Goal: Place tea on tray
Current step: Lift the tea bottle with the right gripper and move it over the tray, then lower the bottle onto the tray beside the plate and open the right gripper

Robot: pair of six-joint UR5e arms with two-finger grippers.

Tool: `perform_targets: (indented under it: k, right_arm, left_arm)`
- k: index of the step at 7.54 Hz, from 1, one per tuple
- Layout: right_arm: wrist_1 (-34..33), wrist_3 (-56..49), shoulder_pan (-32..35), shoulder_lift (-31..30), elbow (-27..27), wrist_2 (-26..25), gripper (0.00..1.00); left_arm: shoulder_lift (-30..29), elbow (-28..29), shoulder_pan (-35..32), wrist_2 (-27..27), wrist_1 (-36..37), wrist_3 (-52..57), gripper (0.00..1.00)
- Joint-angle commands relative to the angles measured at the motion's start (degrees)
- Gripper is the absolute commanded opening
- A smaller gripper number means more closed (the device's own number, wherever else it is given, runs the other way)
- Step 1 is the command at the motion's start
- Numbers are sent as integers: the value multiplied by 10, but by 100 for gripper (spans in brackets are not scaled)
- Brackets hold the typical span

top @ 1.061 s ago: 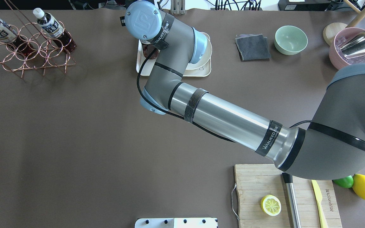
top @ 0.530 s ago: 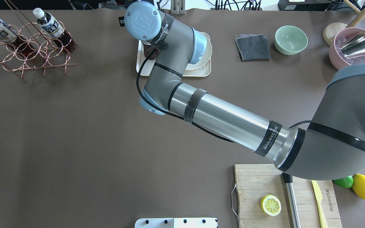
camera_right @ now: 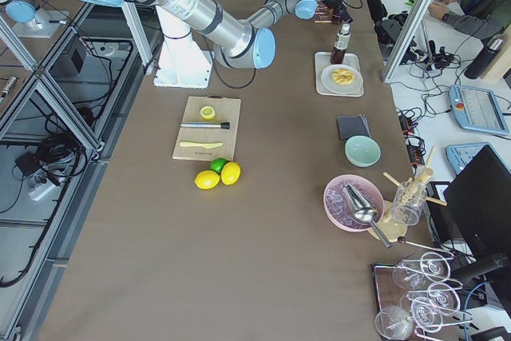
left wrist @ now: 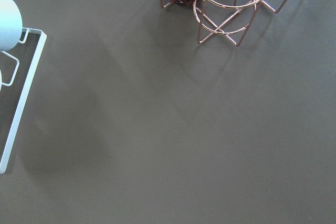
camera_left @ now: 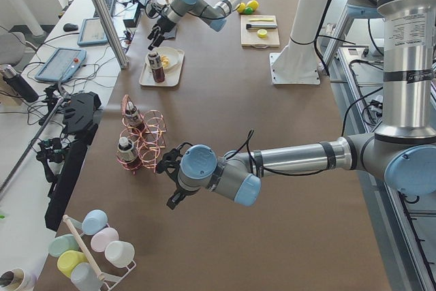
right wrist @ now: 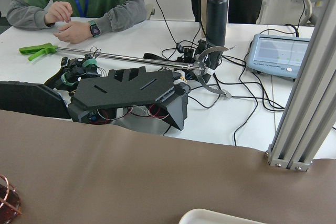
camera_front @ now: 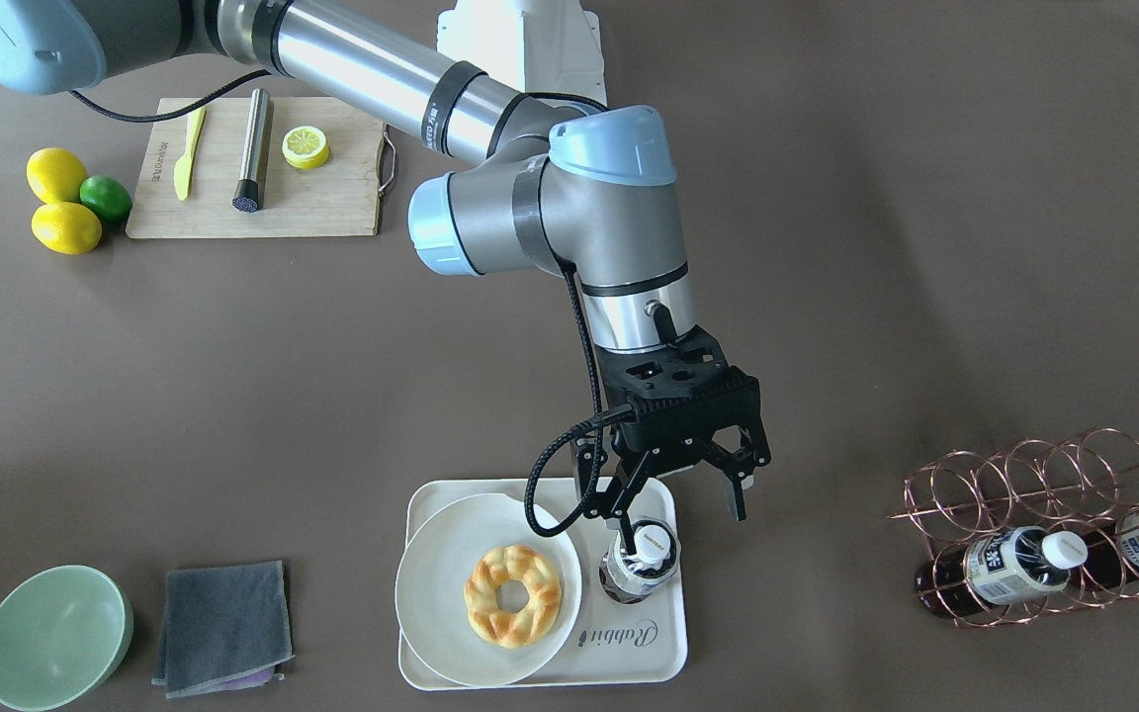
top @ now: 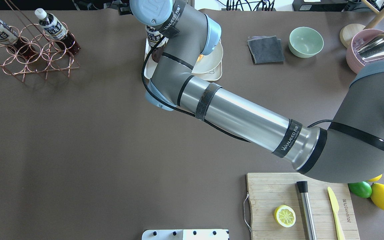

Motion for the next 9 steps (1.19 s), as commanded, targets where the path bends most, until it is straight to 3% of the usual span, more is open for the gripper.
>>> perform_targets:
  k: [1, 2, 4, 5, 7, 8, 9]
  right_arm:
    - [-94, 4, 19, -67, 163, 84, 99]
    - [-169, 5, 26, -98, 246, 116, 99]
    - [-352, 4, 64, -230, 465, 189, 99]
    - [-402, -1, 92, -292, 529, 223, 99]
    - [-471, -17, 175, -386, 564, 322, 100]
    - [-514, -74, 218, -425, 588, 352, 100]
    - [-555, -140, 258, -475, 606, 375, 100]
  left_arm:
    - [3, -2, -2, -2, -1, 4, 98]
    - [3, -3, -2, 0, -1, 4, 98]
    - [10, 4, -1, 1, -17, 0, 98]
    - [10, -1, -2, -3, -10, -7, 98]
    - [8, -3, -2, 4, 18, -73, 98]
    - [7, -3, -2, 25, 18, -83, 98]
    - [12, -2, 0, 83, 19, -77, 98]
